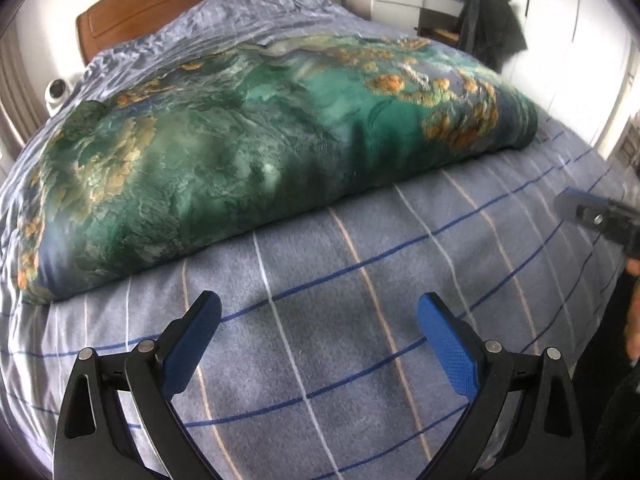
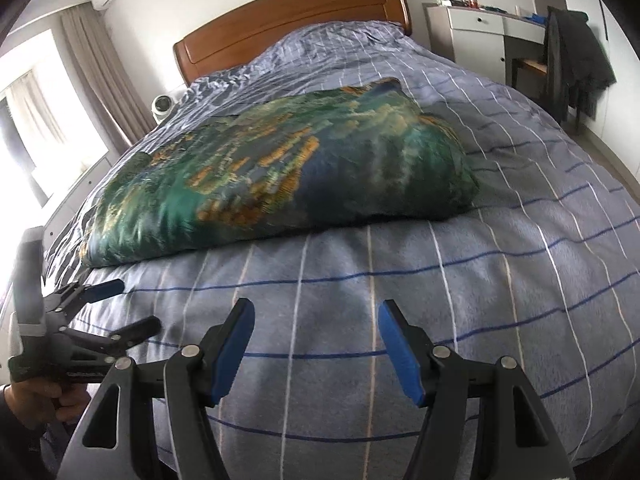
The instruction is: Fold large clothes
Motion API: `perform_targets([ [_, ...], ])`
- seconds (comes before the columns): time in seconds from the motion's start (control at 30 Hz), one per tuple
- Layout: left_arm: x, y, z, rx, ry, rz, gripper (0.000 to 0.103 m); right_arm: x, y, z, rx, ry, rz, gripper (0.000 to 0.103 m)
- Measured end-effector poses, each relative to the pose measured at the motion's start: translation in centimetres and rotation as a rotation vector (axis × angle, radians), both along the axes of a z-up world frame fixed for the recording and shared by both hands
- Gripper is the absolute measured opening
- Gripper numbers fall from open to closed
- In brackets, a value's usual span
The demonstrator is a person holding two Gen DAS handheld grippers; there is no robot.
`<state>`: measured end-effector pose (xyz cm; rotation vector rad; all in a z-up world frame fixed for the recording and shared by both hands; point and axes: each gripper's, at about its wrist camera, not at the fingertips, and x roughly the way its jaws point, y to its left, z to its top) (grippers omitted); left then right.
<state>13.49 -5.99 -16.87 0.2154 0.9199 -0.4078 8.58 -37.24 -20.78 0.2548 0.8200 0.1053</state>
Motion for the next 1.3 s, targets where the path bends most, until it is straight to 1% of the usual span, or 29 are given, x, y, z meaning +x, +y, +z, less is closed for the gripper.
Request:
perform_targets([
  [0.1,0.0,0.3,0.7,-0.046,0.002,0.015,0.099,0.1,0.1,0.0,-0.006,0.002,-0.005,0.066],
  [0.37,-0.4,0.5,3.1,-0.129,-0.022,0.031,0.099,0.2,0.7,0.0,-0.024,0.005,0.008,0.066],
  [0.6,-0.5,0.2,5.0,-0.186,-0.039,0.016,0.099,0.3,0.6,0.0,-0.022,0.004,0.003,0.066],
  [0.87,-0.3,-0.1,6.4,-0.201,-0.064,-0.021,0.099,0.3,-0.2,0.0,-0.014,0.010,-0.022,0.066],
  [1.0,1.1,1.4,7.6,-0.259,-0.070,-0.015,0.099,1.0,-1.4,0.7,-0.008,0.017,-0.050,0.066],
  [1.1,2.2,1.9,8.0,-0.272,-0.078,-0.023,0.099,1.6,-3.2,1.3,0.029,0.006,-0.089,0.066],
  [1.17,2.8,1.4,7.7,-0.263,-0.071,-0.043,0.100,2.4,-5.0,1.3,0.079,0.022,-0.121,0.066],
  [1.23,3.3,0.4,7.1,-0.238,-0.064,-0.069,0.100,3.3,-6.9,1.3,0.173,0.031,-0.146,0.066],
  [1.27,3.6,-0.3,6.7,-0.220,-0.065,-0.082,0.100,3.5,-7.5,1.3,0.205,0.026,-0.155,0.071],
  [1.3,4.0,-1.1,6.1,-0.190,-0.069,-0.091,0.100,3.8,-8.4,1.2,0.260,0.011,-0.164,0.078],
])
